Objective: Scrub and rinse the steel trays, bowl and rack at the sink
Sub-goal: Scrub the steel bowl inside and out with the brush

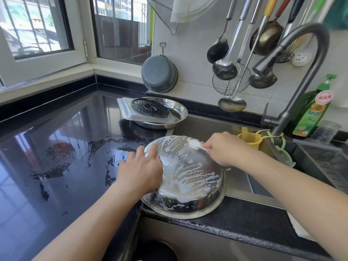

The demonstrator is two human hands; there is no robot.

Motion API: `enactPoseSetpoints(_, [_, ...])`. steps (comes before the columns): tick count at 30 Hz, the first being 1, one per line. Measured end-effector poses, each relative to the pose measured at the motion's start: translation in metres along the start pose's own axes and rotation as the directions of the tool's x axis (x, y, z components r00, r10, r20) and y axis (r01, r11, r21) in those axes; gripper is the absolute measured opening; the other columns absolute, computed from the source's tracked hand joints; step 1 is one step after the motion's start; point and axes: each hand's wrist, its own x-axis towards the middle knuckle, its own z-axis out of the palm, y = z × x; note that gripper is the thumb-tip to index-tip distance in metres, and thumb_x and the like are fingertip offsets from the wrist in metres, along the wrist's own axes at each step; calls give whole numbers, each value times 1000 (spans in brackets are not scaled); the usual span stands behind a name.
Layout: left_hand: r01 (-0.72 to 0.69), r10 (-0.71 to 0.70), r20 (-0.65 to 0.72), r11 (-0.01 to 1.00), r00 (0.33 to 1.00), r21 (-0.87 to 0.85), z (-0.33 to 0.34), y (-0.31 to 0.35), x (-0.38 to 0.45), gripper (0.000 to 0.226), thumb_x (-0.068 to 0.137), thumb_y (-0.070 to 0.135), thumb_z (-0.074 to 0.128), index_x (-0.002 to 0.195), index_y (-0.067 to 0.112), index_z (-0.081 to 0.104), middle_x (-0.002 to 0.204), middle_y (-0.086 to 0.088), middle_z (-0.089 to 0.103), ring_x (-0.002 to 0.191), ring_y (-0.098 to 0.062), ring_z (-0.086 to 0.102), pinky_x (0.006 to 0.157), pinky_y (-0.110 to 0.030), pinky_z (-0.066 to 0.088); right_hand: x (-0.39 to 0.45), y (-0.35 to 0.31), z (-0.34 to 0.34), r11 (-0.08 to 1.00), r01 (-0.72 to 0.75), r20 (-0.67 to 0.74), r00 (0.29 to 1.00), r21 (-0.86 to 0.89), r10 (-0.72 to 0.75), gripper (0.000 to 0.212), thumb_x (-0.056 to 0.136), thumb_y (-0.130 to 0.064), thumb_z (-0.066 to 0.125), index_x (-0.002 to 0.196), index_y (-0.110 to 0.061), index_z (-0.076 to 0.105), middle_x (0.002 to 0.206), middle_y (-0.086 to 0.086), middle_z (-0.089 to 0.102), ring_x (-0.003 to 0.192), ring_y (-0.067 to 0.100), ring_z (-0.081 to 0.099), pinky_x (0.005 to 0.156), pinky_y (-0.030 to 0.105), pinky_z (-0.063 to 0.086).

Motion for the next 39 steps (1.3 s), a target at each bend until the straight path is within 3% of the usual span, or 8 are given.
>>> enactPoseSetpoints(2, [-8, 8, 0, 1000, 1000, 21, 1, -1, 0, 56, 102, 31, 19, 155, 18, 25, 167, -9, 19, 137, -47, 31, 104, -63, 37, -4, 4, -2, 999, -26, 2, 1000, -26, 26, 41, 104, -22, 47, 140, -39, 58, 117, 5, 66, 84, 24, 65, 71, 35, 57])
enactPoseSetpoints(7, [17, -17, -2, 1000, 1000, -19, -2, 2, -2, 58, 103, 30, 21, 160, 23, 18, 163, -11, 23, 136, -45, 33, 107, -60, 37, -40, -18, 4, 988, 152, 117, 981, 23, -154, 40, 106, -26, 46, 138, -48, 57, 90, -3, 61, 64, 15, 58, 52, 29, 43])
enactPoseSetpoints(12, [18, -18, -1, 1000, 1000, -9, -5, 4, -5, 57, 104, 30, 22, 160, 23, 17, 161, -14, 25, 134, -46, 34, 104, -58, 37, -2, 18, 4, 999, -33, 6, 999, -43, 34, 48, 102, -18, 43, 140, -44, 56, 127, 9, 63, 96, 31, 63, 82, 41, 58])
enactPoseSetpoints(16, [20, -20, 2, 1000, 1000, -20, -5, 4, -5, 56, 104, 31, 21, 160, 22, 17, 162, -13, 24, 135, -46, 34, 104, -58, 37, -8, 8, 10, 999, 38, 48, 998, 15, -39, 42, 105, -23, 45, 139, -45, 57, 114, 4, 62, 80, 22, 61, 64, 34, 50])
enactPoseSetpoints(21, [38, -38, 2, 997, 999, -65, -9, 8, -8, 60, 106, 32, 21, 164, 27, 7, 156, -14, 30, 135, -44, 36, 106, -56, 37, 11, 22, 3, 997, -58, 11, 998, -42, 58, 46, 105, -18, 42, 145, -38, 54, 134, 8, 61, 99, 29, 62, 77, 35, 55])
enactPoseSetpoints(29, [48, -48, 4, 995, 999, -88, -10, 8, -8, 59, 106, 32, 21, 163, 25, 7, 153, -15, 31, 132, -44, 38, 104, -56, 38, 24, 15, 2, 996, -88, -7, 996, 13, 89, 40, 105, -22, 47, 142, -32, 58, 123, 7, 63, 82, 24, 58, 63, 31, 44])
enactPoseSetpoints(35, [47, -48, -8, 995, 999, -90, -12, 9, -10, 59, 106, 32, 22, 163, 27, 8, 146, -14, 37, 128, -41, 41, 101, -53, 39, 44, -14, 5, 992, -11, -25, 1000, 125, 14, 35, 105, -28, 47, 136, -29, 63, 111, 5, 63, 80, 22, 59, 68, 34, 48])
enactPoseSetpoints(39, [41, -41, 1, 995, 999, -87, -11, 8, -8, 59, 106, 32, 22, 164, 26, 8, 149, -14, 35, 130, -42, 39, 102, -55, 38, 38, -4, -1, 996, 17, -12, 1000, 90, -16, 36, 106, -27, 46, 137, -33, 63, 121, 5, 66, 87, 24, 61, 76, 35, 54])
